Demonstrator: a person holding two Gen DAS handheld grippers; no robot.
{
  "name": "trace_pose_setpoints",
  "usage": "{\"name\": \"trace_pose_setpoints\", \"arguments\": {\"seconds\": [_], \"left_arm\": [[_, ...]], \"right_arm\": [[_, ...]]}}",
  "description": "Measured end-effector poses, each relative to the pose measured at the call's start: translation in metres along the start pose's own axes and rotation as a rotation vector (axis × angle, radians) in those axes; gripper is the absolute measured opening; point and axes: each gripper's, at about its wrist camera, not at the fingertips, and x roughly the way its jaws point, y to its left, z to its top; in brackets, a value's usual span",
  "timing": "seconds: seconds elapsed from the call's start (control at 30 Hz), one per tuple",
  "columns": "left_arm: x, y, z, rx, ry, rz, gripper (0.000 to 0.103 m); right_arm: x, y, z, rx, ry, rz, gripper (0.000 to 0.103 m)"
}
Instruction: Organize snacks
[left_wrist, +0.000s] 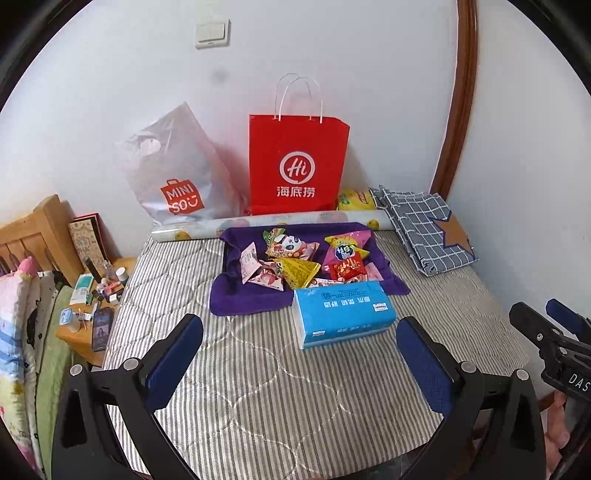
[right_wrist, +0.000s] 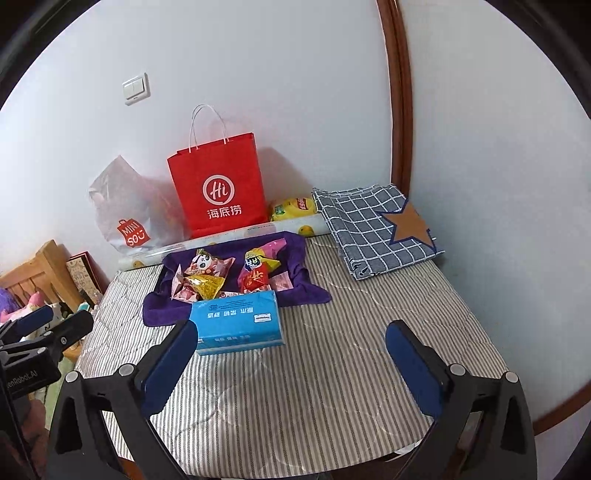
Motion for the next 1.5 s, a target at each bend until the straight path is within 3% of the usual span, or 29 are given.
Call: {"name": "trace_pose_setpoints", "arguments": {"seconds": [1.5], "left_arm": [[-0.018,0.007,-0.001,-0.002,-0.030,0.019,0.103]], "right_arm": [[-0.021,0.011,-0.002,-0.028,-0.040,0.007,0.103]]}}
